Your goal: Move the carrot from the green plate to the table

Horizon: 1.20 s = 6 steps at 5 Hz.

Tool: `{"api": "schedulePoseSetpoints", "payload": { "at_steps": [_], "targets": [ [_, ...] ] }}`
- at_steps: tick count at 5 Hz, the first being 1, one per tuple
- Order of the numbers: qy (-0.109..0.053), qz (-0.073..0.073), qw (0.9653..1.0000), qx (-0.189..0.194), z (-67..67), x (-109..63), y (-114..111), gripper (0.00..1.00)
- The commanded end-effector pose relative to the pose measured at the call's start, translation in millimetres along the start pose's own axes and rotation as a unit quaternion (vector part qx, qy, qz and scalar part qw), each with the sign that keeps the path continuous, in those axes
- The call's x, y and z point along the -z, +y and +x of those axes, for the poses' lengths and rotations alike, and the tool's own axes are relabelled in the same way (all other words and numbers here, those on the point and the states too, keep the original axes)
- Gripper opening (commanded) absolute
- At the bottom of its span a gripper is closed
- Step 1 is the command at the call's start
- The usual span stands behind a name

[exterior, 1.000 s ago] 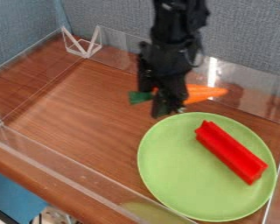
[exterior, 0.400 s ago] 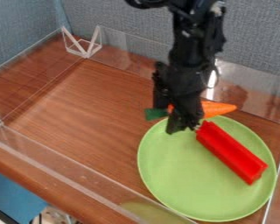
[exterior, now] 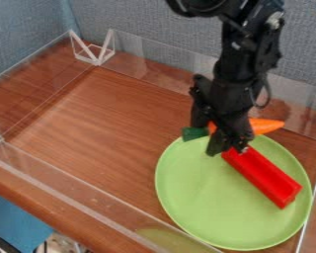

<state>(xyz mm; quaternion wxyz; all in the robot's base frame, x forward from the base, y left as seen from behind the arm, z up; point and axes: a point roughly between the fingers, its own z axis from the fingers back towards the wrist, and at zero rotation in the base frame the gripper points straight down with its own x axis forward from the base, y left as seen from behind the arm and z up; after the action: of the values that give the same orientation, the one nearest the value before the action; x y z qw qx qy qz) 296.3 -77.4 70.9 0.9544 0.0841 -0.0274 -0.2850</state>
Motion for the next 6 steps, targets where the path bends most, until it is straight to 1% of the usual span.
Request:
{"api": "schedulePoseSetpoints", "payload": {
  "at_steps": [1, 2, 3, 4, 5, 6],
  "targets": [
    [-0.027, 0.014, 0.9994, -0.017, 6.3, -15.9, -1, 0.00],
    [-0.030, 0.020, 0.9989, -0.029, 2.5, -20.0, -5, 0.00],
    [-0.038, 0.023, 0.9989, -0.017, 2.5, -22.7, -13, 0.00],
    [-0.034, 0.036, 0.9942, -0.095, -7.3, -28.6, -9, 0.00],
    [-0.034, 0.045, 0.9816, -0.182, -16.0, -31.2, -3, 0.00],
    [-0.039, 0.049, 0.9752, -0.212, -18.0, -37.7, -1, 0.00]
  ]
}}
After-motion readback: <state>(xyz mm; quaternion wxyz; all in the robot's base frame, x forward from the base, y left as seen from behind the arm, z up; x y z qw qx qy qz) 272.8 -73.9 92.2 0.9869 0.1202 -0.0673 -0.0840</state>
